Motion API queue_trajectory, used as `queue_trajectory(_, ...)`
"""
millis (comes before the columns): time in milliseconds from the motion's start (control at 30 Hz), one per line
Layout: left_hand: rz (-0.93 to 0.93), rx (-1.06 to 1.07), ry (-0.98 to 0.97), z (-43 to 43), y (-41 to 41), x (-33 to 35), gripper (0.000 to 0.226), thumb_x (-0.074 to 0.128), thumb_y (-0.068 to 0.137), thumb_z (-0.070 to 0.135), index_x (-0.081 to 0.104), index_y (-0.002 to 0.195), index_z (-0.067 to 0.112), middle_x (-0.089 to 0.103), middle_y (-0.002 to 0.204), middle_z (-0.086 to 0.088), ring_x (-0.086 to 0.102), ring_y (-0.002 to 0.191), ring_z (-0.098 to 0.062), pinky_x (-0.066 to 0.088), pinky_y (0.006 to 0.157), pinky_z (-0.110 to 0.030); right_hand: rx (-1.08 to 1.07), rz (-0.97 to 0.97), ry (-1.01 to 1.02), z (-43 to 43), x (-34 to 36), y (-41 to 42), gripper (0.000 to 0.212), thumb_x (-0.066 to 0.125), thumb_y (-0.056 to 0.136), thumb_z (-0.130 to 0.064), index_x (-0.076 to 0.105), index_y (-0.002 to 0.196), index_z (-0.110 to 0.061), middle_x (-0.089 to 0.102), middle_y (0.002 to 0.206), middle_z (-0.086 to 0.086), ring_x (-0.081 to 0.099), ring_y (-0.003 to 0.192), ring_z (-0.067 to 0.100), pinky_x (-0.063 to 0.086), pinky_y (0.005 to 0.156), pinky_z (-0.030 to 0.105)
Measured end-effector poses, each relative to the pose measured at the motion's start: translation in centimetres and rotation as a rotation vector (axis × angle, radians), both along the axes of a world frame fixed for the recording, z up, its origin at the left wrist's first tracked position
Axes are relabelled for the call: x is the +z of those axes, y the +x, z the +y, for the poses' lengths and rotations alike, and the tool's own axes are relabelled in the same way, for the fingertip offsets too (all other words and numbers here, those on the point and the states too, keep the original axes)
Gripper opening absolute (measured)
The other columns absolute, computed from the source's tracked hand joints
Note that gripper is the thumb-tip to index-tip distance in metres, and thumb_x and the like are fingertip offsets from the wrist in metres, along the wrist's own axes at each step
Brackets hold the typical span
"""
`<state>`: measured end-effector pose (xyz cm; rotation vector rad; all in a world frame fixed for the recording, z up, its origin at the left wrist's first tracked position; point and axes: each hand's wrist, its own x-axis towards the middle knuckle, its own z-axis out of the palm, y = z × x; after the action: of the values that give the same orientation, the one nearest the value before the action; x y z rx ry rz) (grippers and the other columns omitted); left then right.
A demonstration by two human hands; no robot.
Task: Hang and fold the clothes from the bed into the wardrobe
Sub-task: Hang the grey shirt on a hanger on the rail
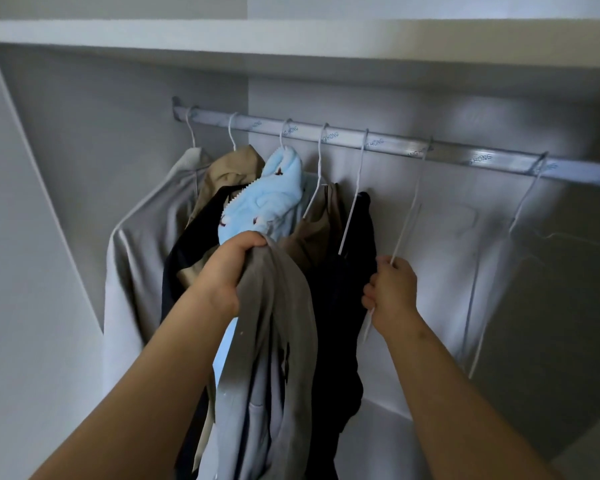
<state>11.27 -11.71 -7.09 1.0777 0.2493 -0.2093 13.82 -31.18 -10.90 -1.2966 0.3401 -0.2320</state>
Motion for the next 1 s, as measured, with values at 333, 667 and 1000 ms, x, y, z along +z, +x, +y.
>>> queue_trajectory(333, -0.033, -0.039, 0.022, 1.4, -1.4, -0.2, 0.02, 0.053, 0.08, 0.019, 0.064, 0.092, 0.007, 0.068, 0.065, -0.01, 0.064, 0.054, -0.023, 0.05, 0.06, -0.03, -0.03, -0.092, 0.004, 0.9, 0.8, -3.0, 0.013, 0.048, 0.096, -0.017, 0.053, 0.084, -0.014, 0.032, 0.042, -0.006, 0.024, 0.03, 0.004, 0.02, 0.032, 0.013)
queue_trajectory(667, 0.017, -0.123, 0.073, 5.1, -4.4, -2.0, 0.025, 0.059, 0.072, 0.017, 0.067, 0.095, 0.009, 0.069, 0.071, -0.012, 0.064, 0.067, -0.026, 0.053, 0.067, -0.035, -0.223, 0.07, -0.142, 4.7, -2.2, -11.2, 0.018, 0.052, 0.093, -0.018, 0.062, 0.094, -0.004, 0.042, 0.051, -0.003, 0.033, 0.045, 0.013, 0.026, 0.035, 0.015)
queue_trajectory(1000, -0.03, -0.307, 0.065, 8.1, -9.2, -2.5, 0.016, 0.047, 0.08, 0.011, 0.062, 0.079, 0.006, 0.064, 0.056, -0.008, 0.061, 0.054, -0.021, 0.052, 0.052, -0.028, -0.458, -0.172, -0.229, 8.9, -7.2, -22.1, 0.044, 0.056, 0.089, -0.005, 0.043, 0.052, -0.024, 0.038, 0.041, -0.01, 0.035, 0.037, 0.005, 0.035, 0.04, 0.016)
